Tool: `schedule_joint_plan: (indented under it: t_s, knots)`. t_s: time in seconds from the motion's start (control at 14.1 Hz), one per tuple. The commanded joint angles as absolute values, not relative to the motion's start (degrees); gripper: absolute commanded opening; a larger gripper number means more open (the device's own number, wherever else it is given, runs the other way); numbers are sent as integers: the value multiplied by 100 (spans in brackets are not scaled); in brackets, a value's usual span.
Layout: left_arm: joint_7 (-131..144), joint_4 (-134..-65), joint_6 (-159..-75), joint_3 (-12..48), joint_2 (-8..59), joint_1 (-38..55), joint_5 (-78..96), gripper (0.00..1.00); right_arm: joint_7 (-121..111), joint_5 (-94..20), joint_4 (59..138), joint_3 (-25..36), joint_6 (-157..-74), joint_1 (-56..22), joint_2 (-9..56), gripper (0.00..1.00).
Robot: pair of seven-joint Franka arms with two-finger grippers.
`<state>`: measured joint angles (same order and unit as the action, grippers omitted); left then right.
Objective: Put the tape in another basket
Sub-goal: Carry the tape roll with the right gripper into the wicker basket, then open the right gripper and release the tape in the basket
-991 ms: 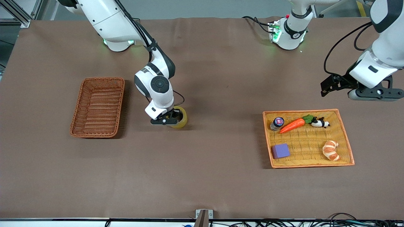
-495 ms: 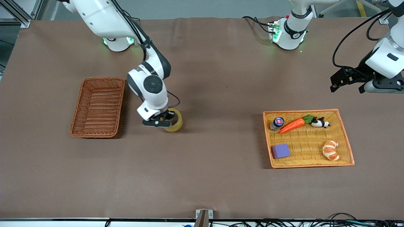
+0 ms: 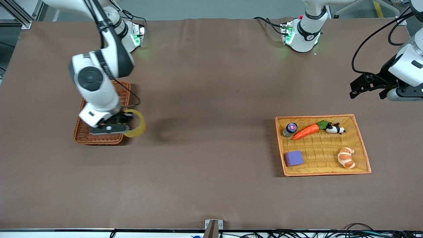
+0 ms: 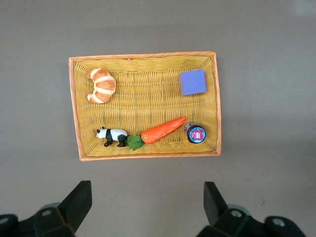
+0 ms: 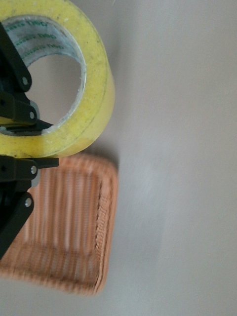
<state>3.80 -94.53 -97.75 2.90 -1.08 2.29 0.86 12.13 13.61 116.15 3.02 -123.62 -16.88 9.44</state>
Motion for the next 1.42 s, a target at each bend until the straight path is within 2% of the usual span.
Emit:
schedule_joint_plan:
  t_s: [0.0, 0.14, 0.42, 0.71, 0.85, 0.99, 1.2, 1.34]
  knots:
    - [466, -9281, -9633, 334, -35, 176, -35, 100, 390, 1406, 12618, 859, -12734, -1670, 283, 0]
    - [466, -9281, -9615, 334, -35, 176, -35, 100, -68, 1406, 13216, 1272, -13233, -1670, 80, 0]
    - [475, -9281, -9562, 343, 35, 185, -35, 100, -808, 1415, 13929, 2020, -14078, -1670, 88, 0]
    - [475, -9281, -9562, 334, 44, 176, -44, 100, -774, 1406, 14615, 2057, -15053, -1644, 158, 1]
    - [475, -9273, -9562, 334, 79, 176, -44, 100, -756, 1406, 14634, 2057, -15266, -1644, 298, 2]
    - [475, -9272, -9562, 334, 88, 184, -44, 100, -773, 1415, 14634, 2065, -15275, -1635, 343, 7]
    - [475, -9281, -9562, 334, 88, 185, -44, 100, -782, 1415, 14634, 2065, -15538, -1635, 641, 24]
    - [475, -9281, -9562, 334, 88, 185, -35, 100, -791, 1415, 14608, 2065, -15548, -1635, 694, 44]
